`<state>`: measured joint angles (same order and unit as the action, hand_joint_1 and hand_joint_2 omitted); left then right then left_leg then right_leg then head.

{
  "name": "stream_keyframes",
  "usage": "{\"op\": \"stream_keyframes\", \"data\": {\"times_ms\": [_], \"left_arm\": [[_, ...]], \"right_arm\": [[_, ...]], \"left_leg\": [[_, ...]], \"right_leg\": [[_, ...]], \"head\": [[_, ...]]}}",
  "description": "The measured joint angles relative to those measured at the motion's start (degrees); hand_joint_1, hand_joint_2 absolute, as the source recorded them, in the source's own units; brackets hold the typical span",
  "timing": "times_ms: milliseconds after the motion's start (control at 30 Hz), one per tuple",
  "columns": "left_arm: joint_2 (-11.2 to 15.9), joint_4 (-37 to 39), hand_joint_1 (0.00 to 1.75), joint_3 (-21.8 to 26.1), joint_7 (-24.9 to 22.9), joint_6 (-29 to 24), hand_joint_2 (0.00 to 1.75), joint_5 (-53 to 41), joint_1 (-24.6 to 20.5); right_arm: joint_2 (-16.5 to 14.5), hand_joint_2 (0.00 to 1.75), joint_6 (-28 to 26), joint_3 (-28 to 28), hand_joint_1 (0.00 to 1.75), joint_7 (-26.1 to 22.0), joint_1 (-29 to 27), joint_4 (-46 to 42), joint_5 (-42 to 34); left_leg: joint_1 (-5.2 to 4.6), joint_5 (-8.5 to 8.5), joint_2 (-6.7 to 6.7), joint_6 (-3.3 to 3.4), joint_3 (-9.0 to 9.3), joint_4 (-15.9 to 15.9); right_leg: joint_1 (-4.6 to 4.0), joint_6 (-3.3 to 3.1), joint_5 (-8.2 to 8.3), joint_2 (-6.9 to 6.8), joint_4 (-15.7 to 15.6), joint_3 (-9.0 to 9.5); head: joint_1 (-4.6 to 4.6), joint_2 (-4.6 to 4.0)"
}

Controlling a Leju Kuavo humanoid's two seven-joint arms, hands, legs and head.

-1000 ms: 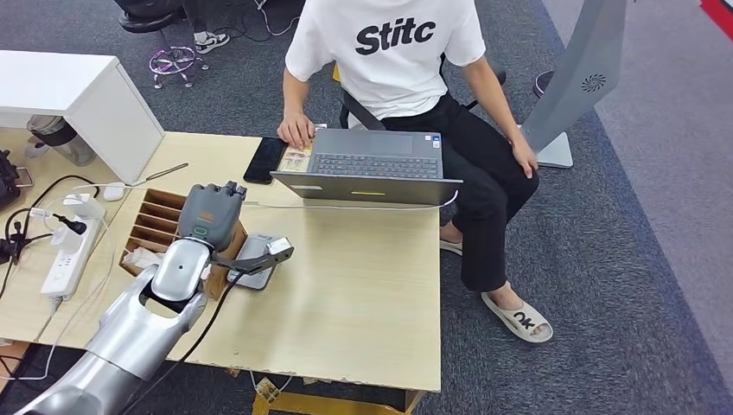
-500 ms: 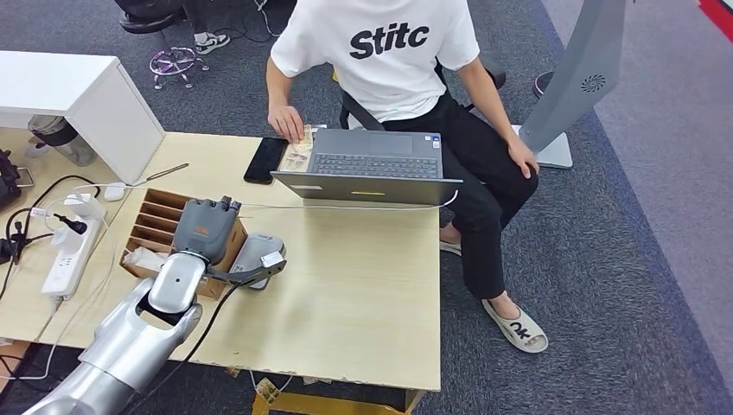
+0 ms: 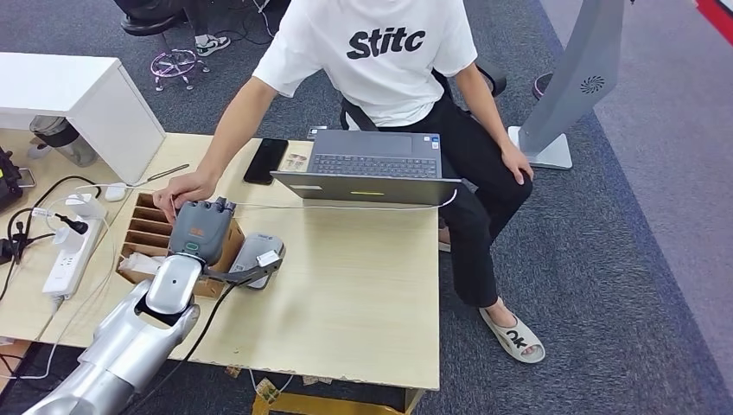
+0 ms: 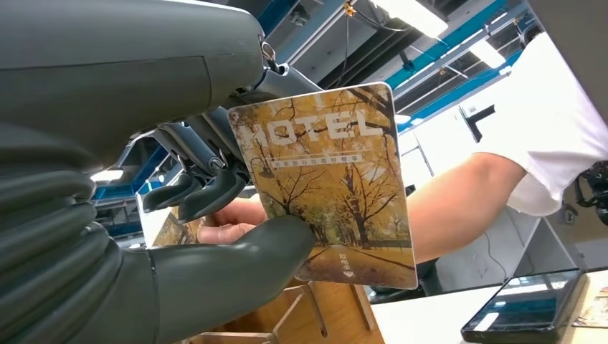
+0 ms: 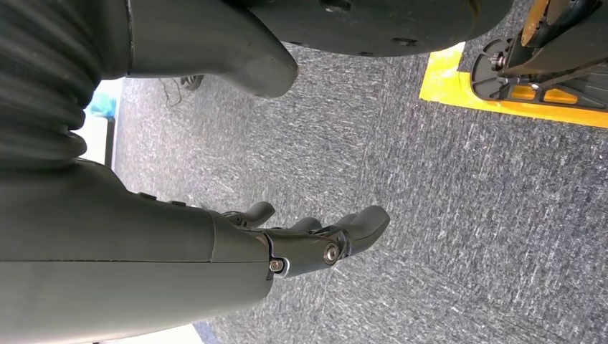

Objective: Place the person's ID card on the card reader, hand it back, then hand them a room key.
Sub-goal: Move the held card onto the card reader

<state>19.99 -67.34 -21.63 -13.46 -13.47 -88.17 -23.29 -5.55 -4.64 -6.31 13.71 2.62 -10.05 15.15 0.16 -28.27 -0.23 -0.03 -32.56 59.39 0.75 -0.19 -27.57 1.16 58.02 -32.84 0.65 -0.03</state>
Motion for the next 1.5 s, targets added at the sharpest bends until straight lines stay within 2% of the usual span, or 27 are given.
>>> {"op": "stream_keyframes", "data": {"times_ms": [567,833,1233,1500], "left_arm": [[0.2,-0.2,1.75,1.2,1.9,-2.9,1.75,-0.5,2.5],[0.4,0.7,1.75,1.9,9.3,-7.8,1.75,3.0,3.3],[-2.4,8.3,1.75,1.2,10.2,-8.1,1.75,2.1,2.7],[-3.1,11.0,1.75,0.8,9.7,-7.7,1.75,2.1,2.3]], "right_arm": [[-0.1,1.75,-0.1,0.2,0.0,-0.2,0.0,0.0,1.0],[-0.1,1.75,0.2,0.2,0.0,-0.5,0.0,0.0,2.3],[-0.1,1.75,0.8,0.2,0.0,-0.3,0.1,0.0,3.2],[-0.1,1.75,0.9,0.2,0.0,0.0,0.1,0.0,3.3]], "left_leg": [[0.0,0.0,-0.01,0.0,-0.11,0.0],[0.0,0.0,0.0,-0.01,-0.11,0.0],[0.0,-0.01,0.01,0.0,-0.12,0.0],[0.0,0.0,0.0,0.0,-0.12,0.0]], "right_leg": [[0.0,0.0,0.0,-0.01,0.0,-0.06],[0.0,-0.01,0.0,0.0,0.0,-0.1],[0.0,0.0,0.0,0.02,0.0,-0.13],[0.0,-0.01,0.0,0.02,0.0,-0.12]], "head": [[-0.01,0.01],[0.0,0.01],[-0.01,-0.01],[-0.01,0.0]]}}
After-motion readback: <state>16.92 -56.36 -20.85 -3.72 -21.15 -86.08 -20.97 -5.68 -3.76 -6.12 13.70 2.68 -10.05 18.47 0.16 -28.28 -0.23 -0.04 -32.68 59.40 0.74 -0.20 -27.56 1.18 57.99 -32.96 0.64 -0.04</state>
